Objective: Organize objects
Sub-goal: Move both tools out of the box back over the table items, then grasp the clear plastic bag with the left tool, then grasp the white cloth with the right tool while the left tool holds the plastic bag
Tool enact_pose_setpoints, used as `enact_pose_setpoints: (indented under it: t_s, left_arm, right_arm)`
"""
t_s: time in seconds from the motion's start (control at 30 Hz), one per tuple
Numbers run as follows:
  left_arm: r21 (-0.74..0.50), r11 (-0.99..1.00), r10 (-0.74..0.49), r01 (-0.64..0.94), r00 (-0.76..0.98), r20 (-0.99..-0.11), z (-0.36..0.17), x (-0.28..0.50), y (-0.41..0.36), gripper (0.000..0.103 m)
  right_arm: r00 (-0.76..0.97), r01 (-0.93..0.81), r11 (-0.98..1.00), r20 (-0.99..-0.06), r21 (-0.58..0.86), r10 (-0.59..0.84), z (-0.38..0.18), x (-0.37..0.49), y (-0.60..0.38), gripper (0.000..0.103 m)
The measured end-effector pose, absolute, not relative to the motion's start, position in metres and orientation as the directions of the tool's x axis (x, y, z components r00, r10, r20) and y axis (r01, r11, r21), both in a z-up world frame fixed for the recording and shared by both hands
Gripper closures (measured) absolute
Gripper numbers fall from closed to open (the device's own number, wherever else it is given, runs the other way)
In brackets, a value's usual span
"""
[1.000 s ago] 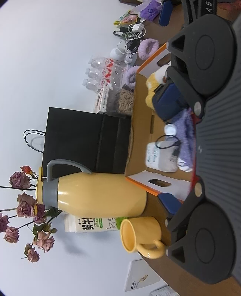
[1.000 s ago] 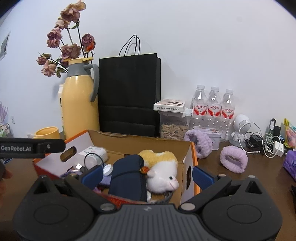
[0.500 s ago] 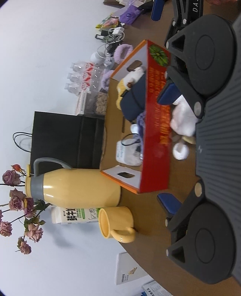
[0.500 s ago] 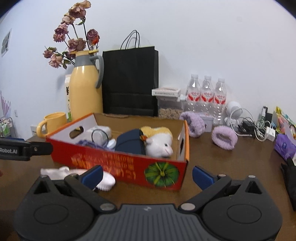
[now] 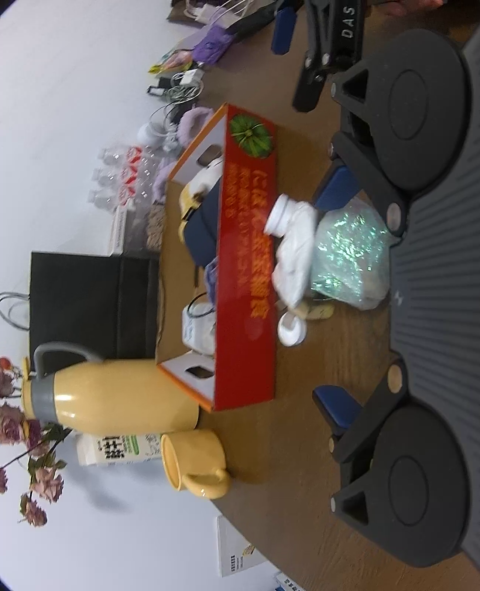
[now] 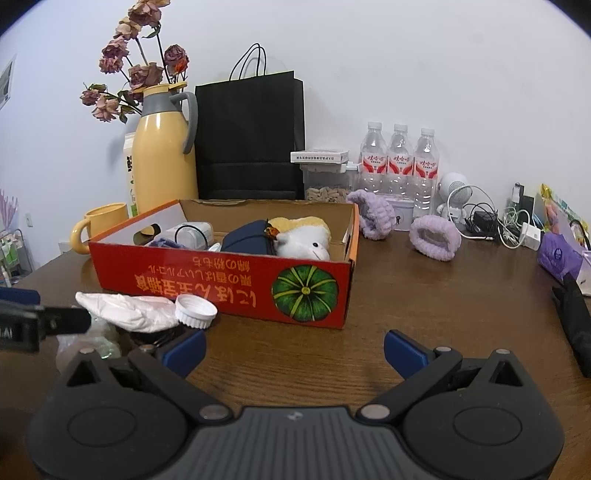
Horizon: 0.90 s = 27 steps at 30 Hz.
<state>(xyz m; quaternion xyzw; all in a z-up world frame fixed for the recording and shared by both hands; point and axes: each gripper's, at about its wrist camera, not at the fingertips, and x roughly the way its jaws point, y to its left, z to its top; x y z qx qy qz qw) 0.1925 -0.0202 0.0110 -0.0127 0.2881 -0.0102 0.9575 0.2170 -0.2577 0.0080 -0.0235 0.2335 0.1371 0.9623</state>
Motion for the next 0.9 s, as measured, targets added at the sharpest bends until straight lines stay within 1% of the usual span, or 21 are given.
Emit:
enact_pose_setpoints:
  t_s: [0.3, 0.43, 0.57, 0.6, 0.63, 0.67, 0.7, 0.73, 0.77, 0.83, 0.9]
  left_arm:
    - [-0.018, 0.999, -0.04, 0.037, 0.818, -0.573, -0.005, 0.202, -0.033, 0.0]
    - [-0.023, 0.999, -0.046, 0.041, 0.799, -0.599, -0.016, 0.207, -0.033, 0.0]
    - [-0.034, 0.998, -0.061, 0.051, 0.813, -0.579, -0.016, 0.204, -0.032, 0.0]
    - [-0.035, 0.998, -0.064, 0.053, 0.818, -0.571, -0.016, 0.202, -0.032, 0.002]
    - [-0.035, 0.998, -0.067, 0.057, 0.821, -0.568, -0.016, 0.201, -0.032, 0.01]
    - [-0.032, 0.998, -0.066, 0.058, 0.821, -0.567, -0.016, 0.201, -0.032, 0.015]
    - [-0.027, 0.998, -0.062, 0.057, 0.82, -0.569, -0.017, 0.201, -0.033, 0.027]
    - [-0.027, 0.998, -0.065, 0.061, 0.817, -0.573, -0.018, 0.201, -0.033, 0.043]
    - [-0.029, 0.998, -0.068, 0.063, 0.816, -0.574, -0.018, 0.201, -0.033, 0.05]
    - [-0.032, 0.997, -0.072, 0.065, 0.822, -0.564, -0.018, 0.199, -0.033, 0.056]
    - [-0.041, 0.997, -0.08, 0.07, 0.833, -0.547, -0.016, 0.195, -0.032, 0.057]
  right_arm:
    - [0.854, -0.268, 0.963, -0.46, 0.01, 0.242, 0.002, 0.213, -0.256, 0.0]
    - [0.851, -0.268, 0.964, -0.469, -0.002, 0.236, -0.001, 0.213, -0.253, 0.0]
    - [0.847, -0.274, 0.962, -0.474, -0.003, 0.24, -0.002, 0.213, -0.252, 0.0]
    - [0.847, -0.273, 0.962, -0.475, -0.002, 0.24, -0.002, 0.214, -0.252, 0.0]
    - [0.846, -0.272, 0.962, -0.477, -0.001, 0.239, -0.003, 0.214, -0.252, 0.0]
    - [0.845, -0.271, 0.963, -0.478, -0.001, 0.237, -0.003, 0.214, -0.252, 0.0]
    - [0.845, -0.27, 0.963, -0.48, -0.001, 0.236, -0.003, 0.215, -0.252, 0.0]
    - [0.844, -0.269, 0.963, -0.482, -0.002, 0.235, -0.003, 0.215, -0.252, 0.0]
    - [0.843, -0.268, 0.964, -0.485, -0.003, 0.233, -0.003, 0.216, -0.252, 0.0]
    - [0.843, -0.263, 0.965, -0.487, -0.002, 0.229, -0.003, 0.216, -0.252, 0.0]
    - [0.844, -0.259, 0.966, -0.487, 0.0, 0.226, -0.003, 0.216, -0.253, 0.0]
